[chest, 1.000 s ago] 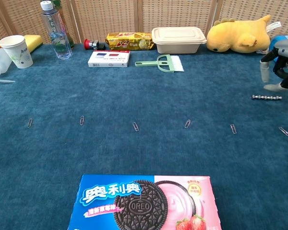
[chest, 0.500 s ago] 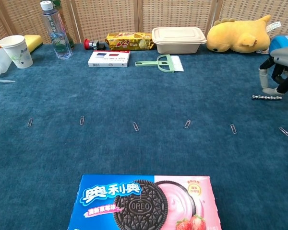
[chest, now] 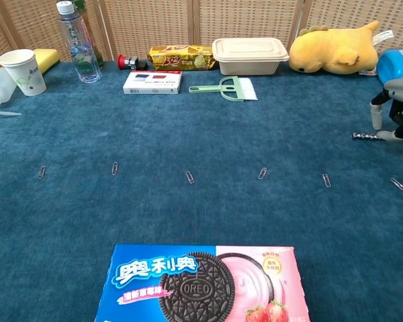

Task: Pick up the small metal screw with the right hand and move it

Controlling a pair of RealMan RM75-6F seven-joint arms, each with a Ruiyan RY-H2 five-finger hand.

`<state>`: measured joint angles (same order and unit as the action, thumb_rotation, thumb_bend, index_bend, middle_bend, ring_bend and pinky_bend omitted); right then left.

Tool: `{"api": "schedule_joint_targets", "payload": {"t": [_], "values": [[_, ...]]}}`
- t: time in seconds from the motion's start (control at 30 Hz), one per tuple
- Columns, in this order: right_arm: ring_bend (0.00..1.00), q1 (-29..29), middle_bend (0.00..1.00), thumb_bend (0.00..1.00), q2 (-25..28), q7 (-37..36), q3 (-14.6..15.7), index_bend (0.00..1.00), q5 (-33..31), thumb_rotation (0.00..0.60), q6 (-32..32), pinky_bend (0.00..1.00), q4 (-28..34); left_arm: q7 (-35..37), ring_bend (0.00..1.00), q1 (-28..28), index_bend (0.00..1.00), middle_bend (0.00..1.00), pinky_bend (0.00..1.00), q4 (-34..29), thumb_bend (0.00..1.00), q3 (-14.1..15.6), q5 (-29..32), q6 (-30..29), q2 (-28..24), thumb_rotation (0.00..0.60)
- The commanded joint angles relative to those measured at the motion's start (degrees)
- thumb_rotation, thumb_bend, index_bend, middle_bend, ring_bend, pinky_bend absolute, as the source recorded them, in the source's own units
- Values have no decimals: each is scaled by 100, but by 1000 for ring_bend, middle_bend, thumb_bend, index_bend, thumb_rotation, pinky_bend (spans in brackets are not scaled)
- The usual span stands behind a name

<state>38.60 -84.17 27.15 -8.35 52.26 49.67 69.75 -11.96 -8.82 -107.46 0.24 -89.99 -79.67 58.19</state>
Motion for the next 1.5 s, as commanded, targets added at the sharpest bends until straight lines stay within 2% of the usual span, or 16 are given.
{"api": "schedule_joint_targets", "payload": {"t": [0.03,0.67,1.5], "values": [[970,11,867,399,-17,61,17,469,-17,536,11,868,-31,-11,124,-7,95,175,158,-3,390,1,-3,5,11,461],[970,86,867,399,-318,395,56,486,-156,535,33,868,-459,42,124,37,90,175,158,47,390,42,22,-47,13,461],[965,53,867,399,-481,539,40,478,-204,539,93,868,-620,109,120,90,85,175,158,72,390,62,11,-127,-25,460]]}}
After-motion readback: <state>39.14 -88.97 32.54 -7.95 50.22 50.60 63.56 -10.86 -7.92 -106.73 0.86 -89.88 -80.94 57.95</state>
